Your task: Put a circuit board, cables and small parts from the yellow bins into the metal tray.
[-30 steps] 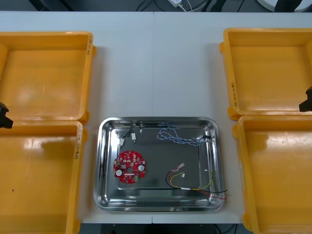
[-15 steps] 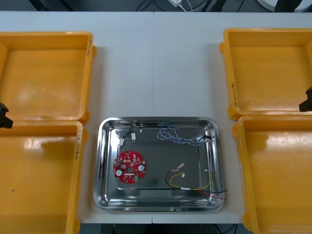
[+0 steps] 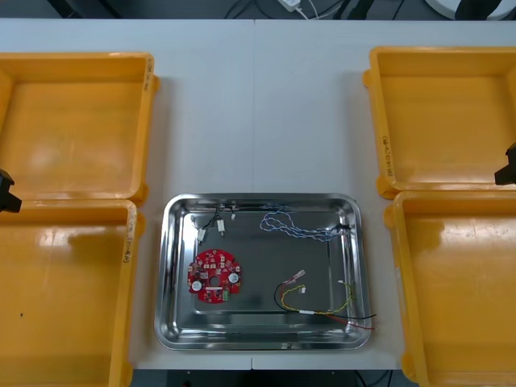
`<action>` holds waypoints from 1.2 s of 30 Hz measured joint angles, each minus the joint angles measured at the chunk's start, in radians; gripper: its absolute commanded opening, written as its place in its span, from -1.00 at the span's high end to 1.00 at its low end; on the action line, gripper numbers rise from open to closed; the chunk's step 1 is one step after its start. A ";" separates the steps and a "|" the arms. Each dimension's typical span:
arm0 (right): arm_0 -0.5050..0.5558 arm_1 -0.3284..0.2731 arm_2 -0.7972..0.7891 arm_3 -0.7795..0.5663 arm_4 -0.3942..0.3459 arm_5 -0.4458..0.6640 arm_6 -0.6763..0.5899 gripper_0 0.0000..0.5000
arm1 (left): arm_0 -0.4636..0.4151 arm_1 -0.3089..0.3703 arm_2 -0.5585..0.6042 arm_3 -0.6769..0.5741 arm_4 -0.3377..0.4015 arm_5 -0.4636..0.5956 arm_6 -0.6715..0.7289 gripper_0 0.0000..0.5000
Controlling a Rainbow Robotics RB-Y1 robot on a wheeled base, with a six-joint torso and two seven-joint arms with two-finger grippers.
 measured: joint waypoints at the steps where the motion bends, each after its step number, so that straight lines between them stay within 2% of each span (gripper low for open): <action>1: 0.000 0.000 0.000 0.000 0.000 0.000 0.000 -1.00 | 0.000 0.000 0.000 0.000 0.000 0.000 0.000 -1.00; 36: 0.000 0.000 0.000 0.000 0.000 0.000 0.000 -1.00 | 0.000 0.000 0.000 0.000 0.000 0.000 0.000 -1.00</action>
